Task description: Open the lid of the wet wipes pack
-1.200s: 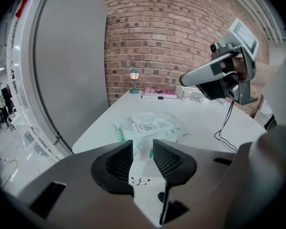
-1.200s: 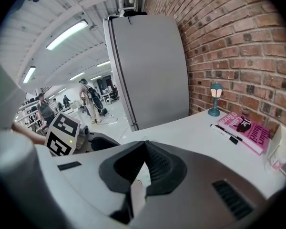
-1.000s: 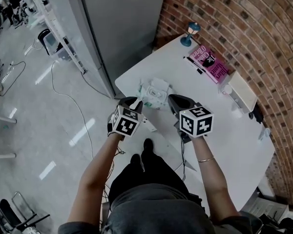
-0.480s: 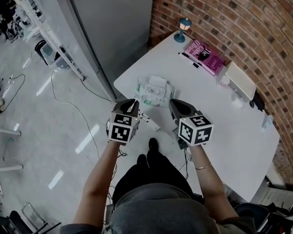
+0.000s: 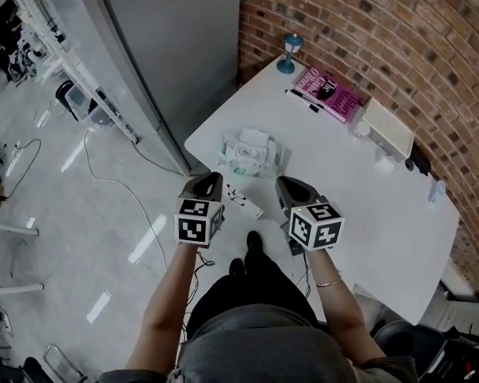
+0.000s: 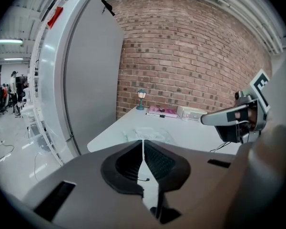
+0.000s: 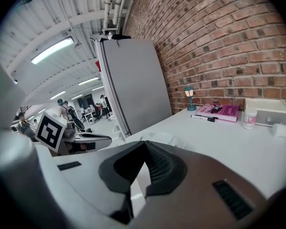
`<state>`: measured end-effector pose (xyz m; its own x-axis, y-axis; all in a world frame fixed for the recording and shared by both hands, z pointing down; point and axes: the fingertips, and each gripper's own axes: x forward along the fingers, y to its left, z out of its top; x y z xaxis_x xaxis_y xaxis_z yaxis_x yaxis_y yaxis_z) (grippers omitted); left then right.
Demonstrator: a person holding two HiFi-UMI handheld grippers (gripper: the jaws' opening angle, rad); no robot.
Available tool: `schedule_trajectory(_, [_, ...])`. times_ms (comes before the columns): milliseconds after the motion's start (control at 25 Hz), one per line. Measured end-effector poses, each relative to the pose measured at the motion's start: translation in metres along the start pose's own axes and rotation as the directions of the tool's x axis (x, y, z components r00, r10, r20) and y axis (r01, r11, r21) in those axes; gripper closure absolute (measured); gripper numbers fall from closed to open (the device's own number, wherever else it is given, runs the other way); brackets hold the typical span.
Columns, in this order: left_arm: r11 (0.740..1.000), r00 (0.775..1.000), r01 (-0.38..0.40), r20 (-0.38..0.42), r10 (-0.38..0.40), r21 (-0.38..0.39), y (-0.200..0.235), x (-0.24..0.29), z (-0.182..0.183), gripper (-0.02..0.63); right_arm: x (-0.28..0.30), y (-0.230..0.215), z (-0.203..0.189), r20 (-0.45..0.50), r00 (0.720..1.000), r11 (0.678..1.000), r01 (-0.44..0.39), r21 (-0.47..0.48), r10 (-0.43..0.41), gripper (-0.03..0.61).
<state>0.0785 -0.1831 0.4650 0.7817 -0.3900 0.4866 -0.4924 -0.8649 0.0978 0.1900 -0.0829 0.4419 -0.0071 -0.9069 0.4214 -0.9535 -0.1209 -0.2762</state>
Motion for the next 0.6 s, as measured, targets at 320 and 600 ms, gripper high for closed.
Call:
schedule_trajectory(320, [0.998,0.999,-0.017,0.044,0.019,-0.053,0.006,-0.015,0.001,0.584,-0.004,0.011,-0.009,0.006,1.000,1.000,-0.010,-0.027,0.010,0.572])
schedule_trajectory(600, [0.997,0.999,-0.018,0.042,0.021,-0.077,0.010,-0.021,-0.006,0.584,-0.009,0.012,-0.011,0.024,1.000,1.000,-0.001,-0.024,0.002,0.575])
